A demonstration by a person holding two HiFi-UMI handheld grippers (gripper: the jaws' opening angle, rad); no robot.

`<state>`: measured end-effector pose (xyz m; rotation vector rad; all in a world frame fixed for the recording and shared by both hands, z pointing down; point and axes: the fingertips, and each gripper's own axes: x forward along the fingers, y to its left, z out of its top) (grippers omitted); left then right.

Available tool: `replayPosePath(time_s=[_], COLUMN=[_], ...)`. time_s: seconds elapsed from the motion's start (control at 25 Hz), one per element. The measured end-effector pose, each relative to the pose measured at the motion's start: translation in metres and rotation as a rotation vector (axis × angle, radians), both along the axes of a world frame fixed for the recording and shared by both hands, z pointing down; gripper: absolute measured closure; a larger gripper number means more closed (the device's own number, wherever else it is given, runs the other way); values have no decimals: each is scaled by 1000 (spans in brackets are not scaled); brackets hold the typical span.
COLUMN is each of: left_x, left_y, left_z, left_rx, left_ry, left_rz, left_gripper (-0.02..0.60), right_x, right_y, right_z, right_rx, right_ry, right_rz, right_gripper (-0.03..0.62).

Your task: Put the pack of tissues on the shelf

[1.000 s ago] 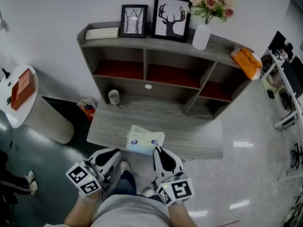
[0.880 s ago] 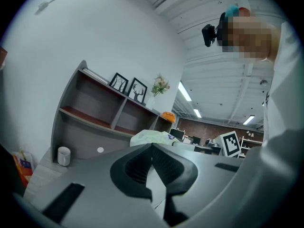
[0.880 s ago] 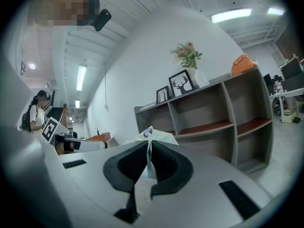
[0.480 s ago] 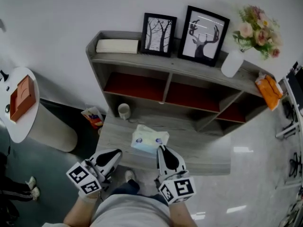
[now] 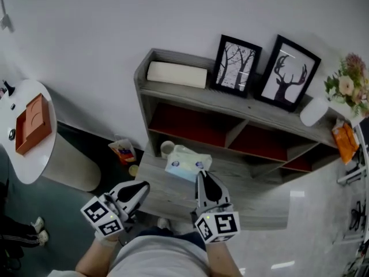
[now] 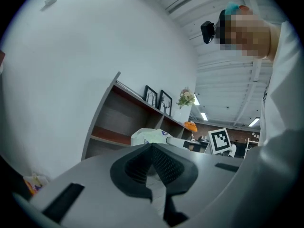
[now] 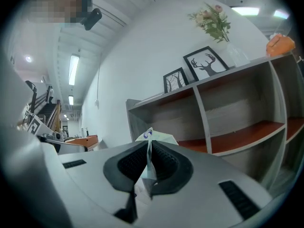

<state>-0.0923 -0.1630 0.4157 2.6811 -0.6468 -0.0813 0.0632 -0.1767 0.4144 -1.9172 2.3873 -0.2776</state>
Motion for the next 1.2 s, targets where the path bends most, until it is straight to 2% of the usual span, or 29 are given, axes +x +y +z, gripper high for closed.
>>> replayPosePath(time_s=[0.32,0.84,1.2], left_x=[-29,-48,-53], left_y=[-22,-28,-20], left_z=[1,5,13], left_rx=[-6,-52,-80], left_ry=[-6,-5,-22], left_rz=[-71,-241,-331], left_gripper=[566,566,566], right_x=[-20,-30,-23], right_y=[-70,-152,-180], right_z=[-8,-6,15], right_rx=[24,-12,-36], right_ry=[106,149,149], right_rz=[17,-33,-39], right_gripper=[565,565,563])
